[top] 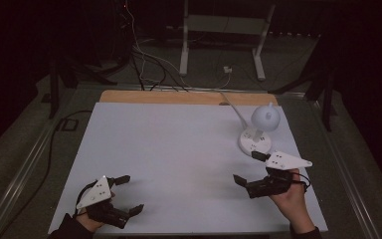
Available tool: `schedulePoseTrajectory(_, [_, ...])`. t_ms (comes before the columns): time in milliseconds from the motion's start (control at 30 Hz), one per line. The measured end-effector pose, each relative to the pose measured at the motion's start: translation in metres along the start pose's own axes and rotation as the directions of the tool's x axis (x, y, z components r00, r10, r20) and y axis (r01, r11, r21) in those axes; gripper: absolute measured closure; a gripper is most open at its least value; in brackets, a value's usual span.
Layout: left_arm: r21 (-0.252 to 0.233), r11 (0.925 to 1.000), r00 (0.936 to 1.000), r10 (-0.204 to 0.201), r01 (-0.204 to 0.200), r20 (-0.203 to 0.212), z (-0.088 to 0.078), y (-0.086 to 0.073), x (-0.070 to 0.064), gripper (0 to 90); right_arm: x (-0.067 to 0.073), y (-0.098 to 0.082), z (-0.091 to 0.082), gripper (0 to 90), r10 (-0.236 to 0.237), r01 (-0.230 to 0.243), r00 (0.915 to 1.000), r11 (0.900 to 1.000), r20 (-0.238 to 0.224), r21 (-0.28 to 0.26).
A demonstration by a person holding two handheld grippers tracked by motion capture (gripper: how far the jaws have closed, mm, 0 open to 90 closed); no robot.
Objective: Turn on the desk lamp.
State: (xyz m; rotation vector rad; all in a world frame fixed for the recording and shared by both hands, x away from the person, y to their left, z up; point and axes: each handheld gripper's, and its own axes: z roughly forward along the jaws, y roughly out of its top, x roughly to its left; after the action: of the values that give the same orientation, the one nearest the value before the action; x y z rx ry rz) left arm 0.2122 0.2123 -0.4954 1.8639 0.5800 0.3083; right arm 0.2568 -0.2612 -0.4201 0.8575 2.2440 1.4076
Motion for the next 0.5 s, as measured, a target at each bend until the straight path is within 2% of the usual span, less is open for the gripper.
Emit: schedulePoseTrajectory(500, [-0.005,1.0000,1.0000,-0.008,0.008,0.000,0.000,0.000,0.000,0.4,-0.025,0.000,-0.009,0.2,0.052,-0.051,0.9934,0.999,0.103,-0.007])
